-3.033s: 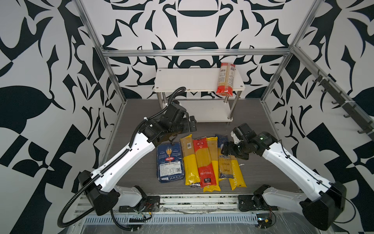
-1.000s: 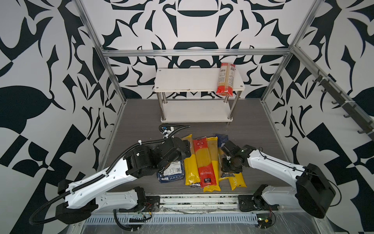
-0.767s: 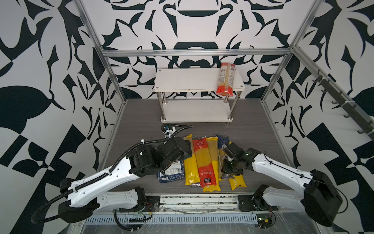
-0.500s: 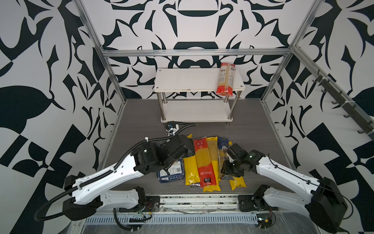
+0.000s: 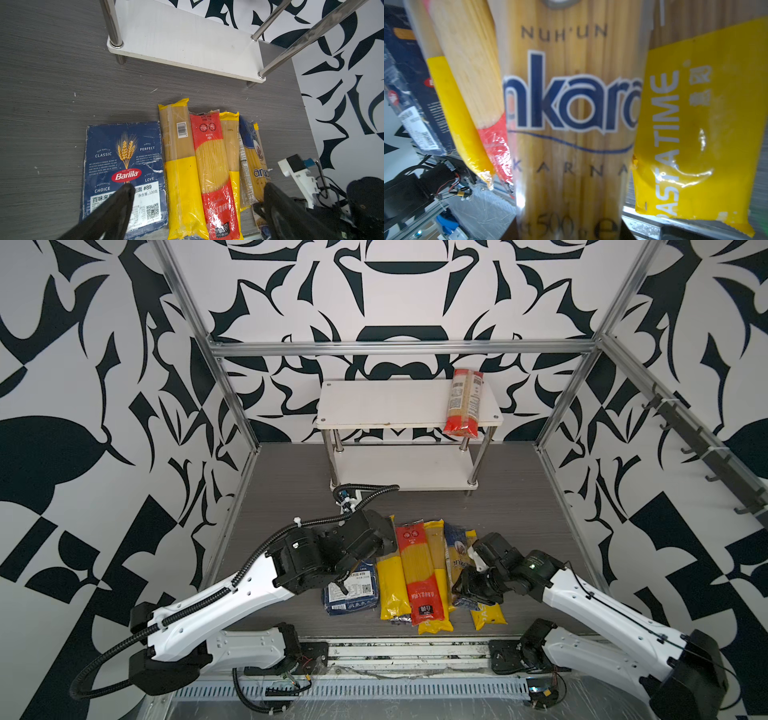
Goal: Arrange pasta packages on shelves
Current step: Pick up the pasta bag from the pasta bags.
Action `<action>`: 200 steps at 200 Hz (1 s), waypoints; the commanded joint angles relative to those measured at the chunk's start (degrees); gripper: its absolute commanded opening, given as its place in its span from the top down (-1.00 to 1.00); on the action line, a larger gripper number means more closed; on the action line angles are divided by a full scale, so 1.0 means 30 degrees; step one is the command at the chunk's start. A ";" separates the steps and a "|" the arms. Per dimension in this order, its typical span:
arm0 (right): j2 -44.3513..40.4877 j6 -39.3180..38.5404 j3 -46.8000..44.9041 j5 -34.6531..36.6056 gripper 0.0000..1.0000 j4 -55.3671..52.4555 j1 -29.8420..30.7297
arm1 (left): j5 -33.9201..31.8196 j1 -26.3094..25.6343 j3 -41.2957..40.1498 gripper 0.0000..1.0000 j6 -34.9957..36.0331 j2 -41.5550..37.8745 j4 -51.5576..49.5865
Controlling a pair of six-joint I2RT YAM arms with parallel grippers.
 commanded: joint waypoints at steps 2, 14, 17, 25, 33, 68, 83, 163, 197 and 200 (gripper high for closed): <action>-0.1111 -0.0555 0.1812 -0.0834 1.00 0.1898 0.0055 | -0.0404 0.0427 0.0095 -0.98 -0.0274 -0.0527 -0.0761; -0.1358 -0.0504 0.2003 -0.0777 1.00 0.1566 0.0050 | -0.0342 0.0603 0.0130 -0.98 -0.0188 -0.0521 -0.0768; -0.1433 -0.0508 0.2060 -0.0750 1.00 0.1465 0.0047 | -0.0331 0.0640 0.0147 -0.99 -0.0147 -0.0507 -0.0736; -0.1645 -0.0511 0.2182 -0.0703 1.00 0.1217 0.0050 | -0.0289 0.0705 0.0204 -0.98 -0.0054 -0.0450 -0.0724; -0.1873 -0.0511 0.2309 -0.0618 1.00 0.0931 0.0044 | -0.0275 0.0810 0.0285 -0.99 0.0041 -0.0364 -0.0725; -0.2738 -0.0672 0.2889 -0.0350 1.00 -0.0233 -0.0001 | -0.0086 0.0997 0.0679 -0.98 0.0418 0.0170 -0.0558; -0.2946 -0.0672 0.3141 -0.0357 1.00 -0.0408 -0.0037 | -0.0034 0.1080 0.0900 -0.98 0.0603 0.0411 -0.0457; -0.1713 -0.1402 0.7072 -0.1512 1.00 -0.0854 -0.0037 | -0.0078 0.1521 0.1717 -0.98 0.1053 0.0600 -0.0722; -0.0406 -0.2044 0.9761 -0.2245 1.00 -0.0938 -0.0050 | -0.0230 0.2160 0.2027 -0.98 0.1474 0.0235 -0.1141; -0.0303 -0.2111 0.9980 -0.2307 1.00 -0.0957 -0.0017 | -0.0214 0.2270 0.2047 -0.98 0.1518 0.0203 -0.1178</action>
